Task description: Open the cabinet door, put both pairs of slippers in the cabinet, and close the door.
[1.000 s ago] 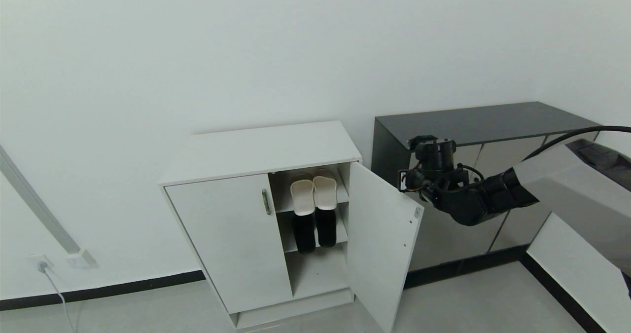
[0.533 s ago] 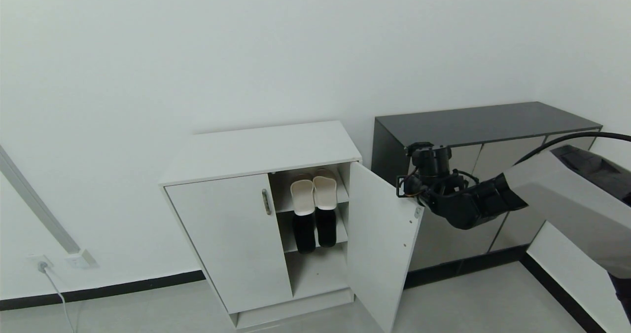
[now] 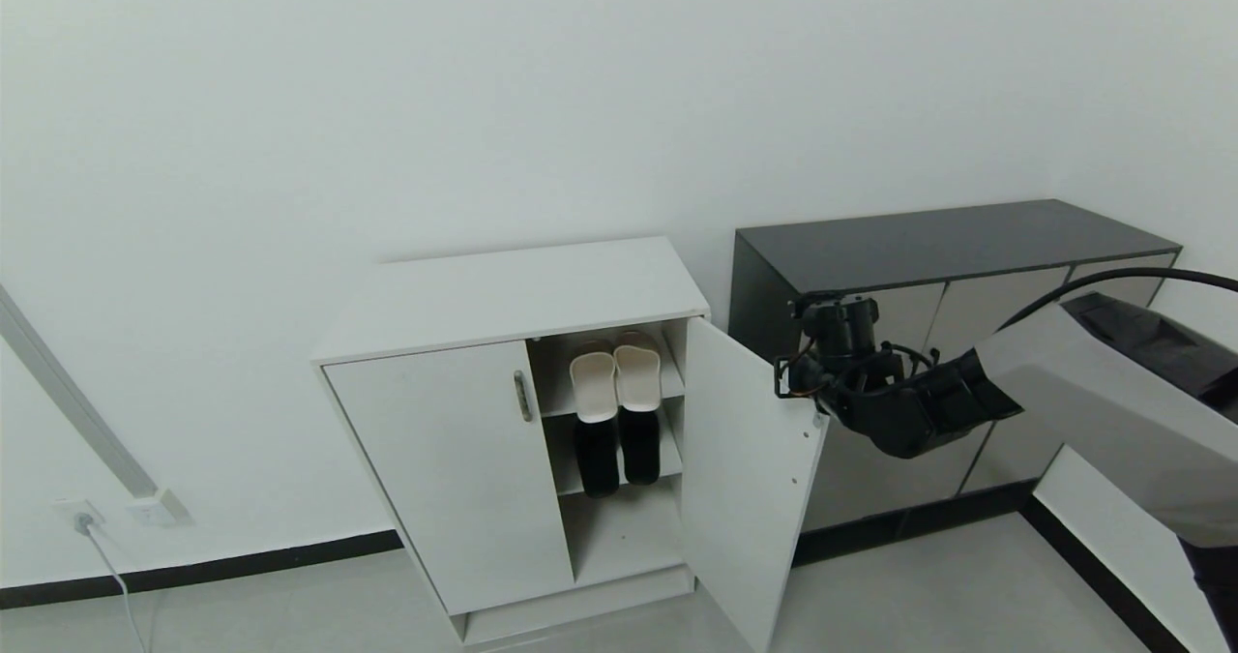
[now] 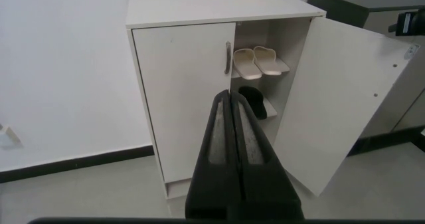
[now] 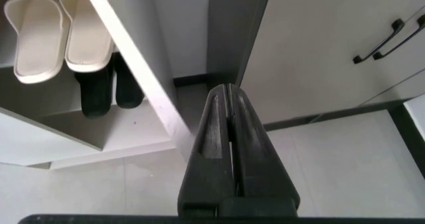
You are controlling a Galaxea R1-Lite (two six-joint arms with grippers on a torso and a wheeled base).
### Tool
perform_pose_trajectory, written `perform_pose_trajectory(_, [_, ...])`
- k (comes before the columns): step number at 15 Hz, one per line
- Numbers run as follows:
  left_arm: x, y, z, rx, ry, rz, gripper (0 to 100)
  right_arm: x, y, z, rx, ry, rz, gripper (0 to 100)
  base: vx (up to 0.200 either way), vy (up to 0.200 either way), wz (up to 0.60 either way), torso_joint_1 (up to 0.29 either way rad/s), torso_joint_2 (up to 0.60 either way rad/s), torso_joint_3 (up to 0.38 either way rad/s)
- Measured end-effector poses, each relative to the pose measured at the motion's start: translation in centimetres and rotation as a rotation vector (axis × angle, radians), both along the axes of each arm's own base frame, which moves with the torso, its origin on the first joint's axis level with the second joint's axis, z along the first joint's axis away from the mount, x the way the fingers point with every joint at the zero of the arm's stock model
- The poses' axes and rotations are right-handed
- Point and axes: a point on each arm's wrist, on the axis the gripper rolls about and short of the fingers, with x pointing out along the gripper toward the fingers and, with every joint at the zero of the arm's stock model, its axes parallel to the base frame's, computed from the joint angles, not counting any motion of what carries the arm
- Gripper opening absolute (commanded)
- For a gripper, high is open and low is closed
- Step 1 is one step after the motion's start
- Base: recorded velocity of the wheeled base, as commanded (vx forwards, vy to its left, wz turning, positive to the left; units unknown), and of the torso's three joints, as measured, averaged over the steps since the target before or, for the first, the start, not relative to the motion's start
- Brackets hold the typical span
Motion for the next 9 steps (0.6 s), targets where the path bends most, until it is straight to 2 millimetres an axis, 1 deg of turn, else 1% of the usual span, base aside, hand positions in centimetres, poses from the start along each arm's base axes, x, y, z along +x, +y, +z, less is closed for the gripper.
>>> perform_pose_trajectory(5, [0.0,0.0,0.0,0.000,0.000,0.000,0,-0.9,1.1,-0.5,-0.007,0.018,0.028,0,0.000,0.000,0.00,0.000,0.00,0.000])
perform_pose_trajectory(7, [0.0,0.0,0.0,0.000,0.000,-0.001,0,-1.5,1.7,-0.4,-0.010,0.024,0.045,0,0.000,0.000,0.00,0.000,0.00,0.000])
perform_pose_trajectory(9, [0.0,0.0,0.0,0.000,0.000,0.000,0,-2.6,2.8,-0.4,-0.014,0.033,0.077,0,0.000,0.000,0.00,0.000,0.00,0.000])
